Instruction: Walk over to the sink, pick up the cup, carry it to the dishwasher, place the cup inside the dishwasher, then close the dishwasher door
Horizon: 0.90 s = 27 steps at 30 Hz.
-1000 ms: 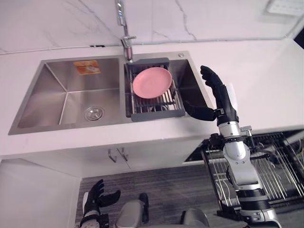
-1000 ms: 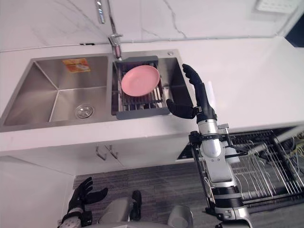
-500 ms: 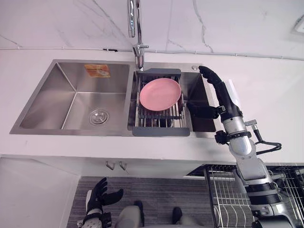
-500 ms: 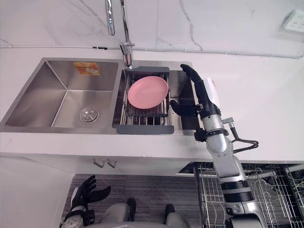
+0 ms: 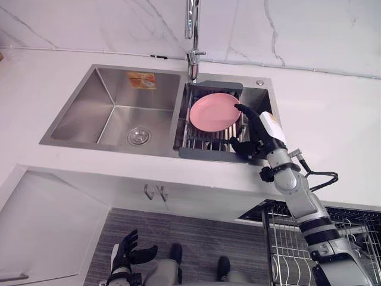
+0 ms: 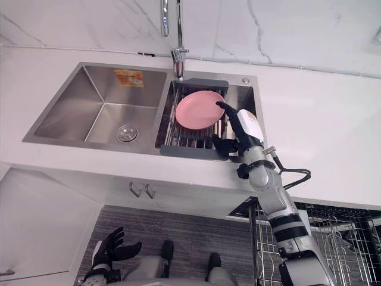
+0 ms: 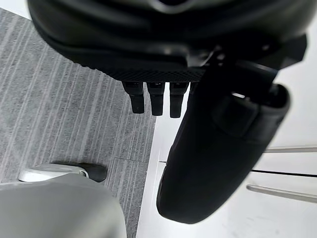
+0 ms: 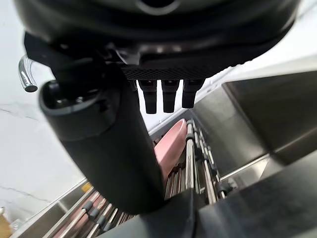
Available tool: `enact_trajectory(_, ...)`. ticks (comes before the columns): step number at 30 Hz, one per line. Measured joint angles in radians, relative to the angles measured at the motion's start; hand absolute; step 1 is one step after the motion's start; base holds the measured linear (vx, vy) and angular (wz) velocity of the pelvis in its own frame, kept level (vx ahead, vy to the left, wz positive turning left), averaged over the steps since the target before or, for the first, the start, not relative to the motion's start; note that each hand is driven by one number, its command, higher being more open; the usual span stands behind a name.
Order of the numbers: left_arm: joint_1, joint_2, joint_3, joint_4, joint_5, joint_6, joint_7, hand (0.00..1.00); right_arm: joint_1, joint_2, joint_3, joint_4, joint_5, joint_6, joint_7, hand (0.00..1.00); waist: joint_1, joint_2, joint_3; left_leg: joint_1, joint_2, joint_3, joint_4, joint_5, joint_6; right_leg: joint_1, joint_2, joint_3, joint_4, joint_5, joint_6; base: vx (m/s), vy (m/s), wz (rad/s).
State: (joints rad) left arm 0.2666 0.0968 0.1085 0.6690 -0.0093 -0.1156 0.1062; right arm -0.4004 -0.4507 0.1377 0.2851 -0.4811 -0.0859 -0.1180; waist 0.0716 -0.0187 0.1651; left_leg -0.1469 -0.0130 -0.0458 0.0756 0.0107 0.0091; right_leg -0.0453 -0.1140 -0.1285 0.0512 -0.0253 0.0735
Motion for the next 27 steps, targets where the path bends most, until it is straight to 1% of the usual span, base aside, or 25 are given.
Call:
enact_trajectory(4,0.003,0.001,0.001,-0.007,-0.001,0.0,0.002,0.9,-0.064,0.0,0.007,0.052,-0.068,0.026,-0.027,0.9,0.01,-0.001,0.001,-0.004,0.0,-0.002,-0.043,0.035,0.002,-0.019,0.0,-0.007,-0.005,0.008,-0.004,-0.08,0.011,0.07)
enact_trajectory(8,-0.009,0.005,0.002,-0.013,-0.006,0.0,0.005,0.9,-0.151,0.0,0.008,0.16,-0.111,0.054,-0.044,0.9,0.038,-0.002,0.004,-0.034,-0.001,-0.017,-0.056,0.055,0.003,-0.046,0.001,-0.022,-0.008,0.026,-0.013,0.0,0.004,0.1)
enact_trajectory(10,-0.011,0.008,0.002,-0.031,-0.011,0.0,0.01,0.9,-0.207,0.0,0.01,0.207,-0.114,0.068,-0.051,0.9,0.044,-0.003,0.026,-0.037,0.0,-0.026,-0.058,0.066,-0.007,-0.046,0.002,-0.032,-0.008,0.03,-0.009,0.03,-0.009,0.15)
enact_trajectory(11,-0.015,0.008,0.002,-0.041,-0.011,-0.001,0.015,0.9,-0.241,-0.001,0.01,0.23,-0.115,0.079,-0.062,0.9,0.05,-0.003,0.037,-0.043,0.001,-0.031,-0.058,0.068,-0.007,-0.049,0.004,-0.037,-0.009,0.035,-0.003,0.02,-0.015,0.12)
enact_trajectory(12,-0.017,0.008,0.002,-0.043,-0.011,-0.001,0.017,0.9,-0.259,-0.001,0.012,0.242,-0.116,0.081,-0.066,0.9,0.051,-0.003,0.039,-0.047,0.002,-0.032,-0.058,0.068,-0.007,-0.053,0.005,-0.038,-0.009,0.035,-0.004,0.03,-0.028,0.08)
enact_trajectory(13,-0.021,0.008,0.003,-0.045,-0.012,-0.001,0.02,0.9,-0.302,-0.001,0.025,0.269,-0.121,0.084,-0.069,0.9,0.053,-0.003,0.049,-0.052,0.003,-0.035,-0.058,0.073,-0.003,-0.056,0.008,-0.041,-0.009,0.036,-0.003,0.03,-0.024,0.05)
enact_trajectory(16,-0.04,0.01,0.003,-0.051,-0.016,-0.002,0.021,0.9,-0.371,-0.005,0.039,0.316,-0.135,0.085,-0.069,0.9,0.055,-0.005,0.08,-0.057,0.005,-0.043,-0.056,0.073,-0.004,-0.057,0.009,-0.048,-0.009,0.035,-0.004,0.02,-0.018,0.08)
enact_trajectory(17,-0.05,0.009,0.002,-0.052,-0.028,-0.003,0.021,0.9,-0.398,-0.006,0.048,0.338,-0.135,0.085,-0.071,0.3,0.054,-0.004,0.088,-0.066,0.006,-0.046,-0.053,0.073,-0.005,-0.063,0.011,-0.051,-0.009,0.035,-0.004,0.0,-0.016,0.07)
enact_trajectory(20,-0.069,0.008,0.002,-0.065,-0.036,-0.007,0.021,0.9,-0.456,-0.013,0.055,0.383,-0.134,0.086,-0.077,0.3,0.056,-0.002,0.11,-0.08,0.006,-0.054,-0.05,0.073,-0.006,-0.07,0.016,-0.06,-0.009,0.035,-0.005,-0.01,-0.019,0.07)
enact_trajectory(23,-0.074,0.009,0.002,-0.071,-0.05,-0.01,0.027,0.9,-0.484,-0.022,0.075,0.399,-0.133,0.085,-0.078,0.3,0.055,-0.002,0.114,-0.09,0.006,-0.055,-0.044,0.072,-0.008,-0.079,0.017,-0.06,-0.008,0.034,-0.005,0.0,-0.003,0.02)
enact_trajectory(25,-0.081,0.008,0.0,-0.071,-0.05,-0.01,0.028,0.9,-0.495,-0.022,0.076,0.402,-0.132,0.084,-0.084,0.3,0.055,0.003,0.117,-0.091,0.007,-0.055,-0.042,0.07,-0.011,-0.079,0.019,-0.06,-0.007,0.034,-0.006,-0.02,-0.003,0.01)
enact_trajectory(27,-0.096,0.008,0.0,-0.072,-0.05,-0.015,0.028,0.9,-0.534,-0.029,0.075,0.405,-0.13,0.084,-0.107,0.3,0.055,0.011,0.133,-0.093,0.01,-0.057,-0.037,0.068,-0.013,-0.079,0.022,-0.062,-0.004,0.031,-0.012,-0.05,-0.011,0.02)
